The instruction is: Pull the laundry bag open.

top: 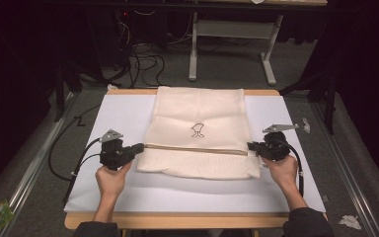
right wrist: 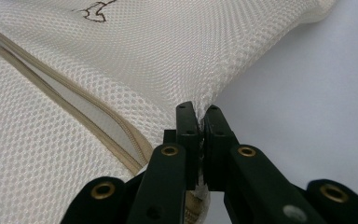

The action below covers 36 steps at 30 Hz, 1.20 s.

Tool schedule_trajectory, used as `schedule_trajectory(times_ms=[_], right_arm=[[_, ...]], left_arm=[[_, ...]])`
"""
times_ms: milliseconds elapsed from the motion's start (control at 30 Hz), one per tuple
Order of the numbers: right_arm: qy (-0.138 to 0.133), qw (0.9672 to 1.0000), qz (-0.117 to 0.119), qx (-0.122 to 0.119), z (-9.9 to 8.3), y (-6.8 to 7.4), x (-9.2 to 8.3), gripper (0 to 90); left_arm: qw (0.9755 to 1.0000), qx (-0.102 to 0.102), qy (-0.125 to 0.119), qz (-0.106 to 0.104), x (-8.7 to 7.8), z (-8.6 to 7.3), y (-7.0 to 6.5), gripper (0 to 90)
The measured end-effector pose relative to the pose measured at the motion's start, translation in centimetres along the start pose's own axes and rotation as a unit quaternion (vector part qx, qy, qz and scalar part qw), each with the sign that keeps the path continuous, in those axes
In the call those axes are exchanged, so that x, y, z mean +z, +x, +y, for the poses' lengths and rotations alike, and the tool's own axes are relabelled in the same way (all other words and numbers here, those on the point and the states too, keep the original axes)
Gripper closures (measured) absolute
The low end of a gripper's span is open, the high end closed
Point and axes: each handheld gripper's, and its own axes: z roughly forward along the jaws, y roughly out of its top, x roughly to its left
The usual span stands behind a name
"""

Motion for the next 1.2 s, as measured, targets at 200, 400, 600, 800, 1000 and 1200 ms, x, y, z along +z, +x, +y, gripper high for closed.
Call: schedule_trajectory(times_ms=[200, 400, 600, 800, 1000, 1200], right_arm=[[0.001, 1.0000, -0.005, 0.004, -0.1, -0.4, -0.2, 88.4], [0.003, 1.0000, -0.006, -0.001, -0.1, -0.5, -0.2, 88.5], [0.001, 0.9999, -0.008, 0.007, -0.3, -0.4, -0.2, 88.3], [-0.004, 1.0000, -0.002, 0.008, -0.5, -0.2, -0.3, 87.6], [0.000, 0.9999, -0.006, 0.013, -0.8, -0.5, 0.0, 87.2], [0.005, 0.9999, -0.007, 0.012, -1.1, -0.4, 0.3, 86.4]], left_arm=[[0.9999, -0.005, 0.006, 0.012, -0.7, -0.5, 0.5, 87.0], [0.9998, -0.007, 0.006, 0.019, -0.9, -0.9, 0.7, 87.0], [0.9999, -0.009, -0.001, 0.010, -1.1, -0.8, 0.6, 86.9], [0.9999, -0.014, -0.004, 0.002, -1.3, -0.9, 0.8, 86.7], [1.0000, -0.003, 0.006, 0.005, -1.3, -1.4, 0.1, 86.7], [0.9999, -0.002, 0.010, 0.008, -0.9, -1.5, 0.0, 86.6]])
